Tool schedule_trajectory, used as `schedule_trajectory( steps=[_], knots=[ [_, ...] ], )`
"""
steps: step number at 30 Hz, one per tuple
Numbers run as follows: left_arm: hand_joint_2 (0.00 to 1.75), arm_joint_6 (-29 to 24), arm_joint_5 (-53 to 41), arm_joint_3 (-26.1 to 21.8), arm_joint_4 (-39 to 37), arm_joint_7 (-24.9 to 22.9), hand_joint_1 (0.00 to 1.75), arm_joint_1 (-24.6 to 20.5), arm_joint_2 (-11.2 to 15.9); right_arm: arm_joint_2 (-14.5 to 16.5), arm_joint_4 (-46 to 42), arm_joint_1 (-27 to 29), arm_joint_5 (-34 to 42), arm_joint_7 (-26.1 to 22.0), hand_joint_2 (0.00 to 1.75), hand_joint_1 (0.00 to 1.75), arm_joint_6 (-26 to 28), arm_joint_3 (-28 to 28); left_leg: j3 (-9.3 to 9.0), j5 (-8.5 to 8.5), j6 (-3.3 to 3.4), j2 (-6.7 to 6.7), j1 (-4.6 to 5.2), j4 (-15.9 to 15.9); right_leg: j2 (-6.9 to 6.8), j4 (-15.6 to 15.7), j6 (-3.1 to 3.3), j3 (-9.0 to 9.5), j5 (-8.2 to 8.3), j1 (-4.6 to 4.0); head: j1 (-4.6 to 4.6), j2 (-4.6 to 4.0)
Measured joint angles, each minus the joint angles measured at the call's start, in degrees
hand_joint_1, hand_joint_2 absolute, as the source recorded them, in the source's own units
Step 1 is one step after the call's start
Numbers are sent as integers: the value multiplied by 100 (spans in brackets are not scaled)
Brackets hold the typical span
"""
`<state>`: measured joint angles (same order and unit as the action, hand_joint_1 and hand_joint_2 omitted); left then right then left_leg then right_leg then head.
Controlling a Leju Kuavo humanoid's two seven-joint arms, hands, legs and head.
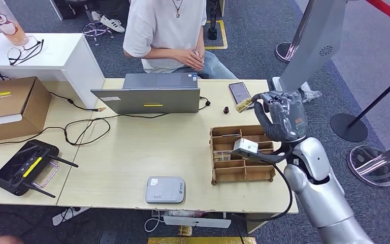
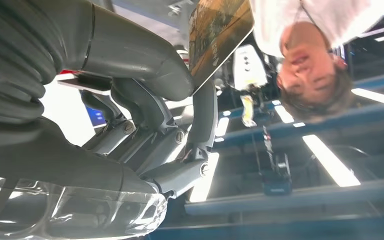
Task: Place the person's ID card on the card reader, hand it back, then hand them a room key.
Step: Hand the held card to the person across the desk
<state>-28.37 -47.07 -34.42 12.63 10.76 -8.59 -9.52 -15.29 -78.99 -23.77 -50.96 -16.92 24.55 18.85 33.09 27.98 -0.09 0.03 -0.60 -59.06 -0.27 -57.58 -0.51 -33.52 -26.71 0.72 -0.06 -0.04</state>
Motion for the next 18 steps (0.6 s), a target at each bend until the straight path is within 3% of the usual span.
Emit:
schedule_trajectory(
  steps=[18],
  knots=[
    [0,0,-125,11,0,-199,0,-101,-58,1250,1464,-1597,119,310,175,175,62,699,-1,-7,-5,-4,-2,0,-2,-3,1,-1,2,-1,1,0]
  ],
)
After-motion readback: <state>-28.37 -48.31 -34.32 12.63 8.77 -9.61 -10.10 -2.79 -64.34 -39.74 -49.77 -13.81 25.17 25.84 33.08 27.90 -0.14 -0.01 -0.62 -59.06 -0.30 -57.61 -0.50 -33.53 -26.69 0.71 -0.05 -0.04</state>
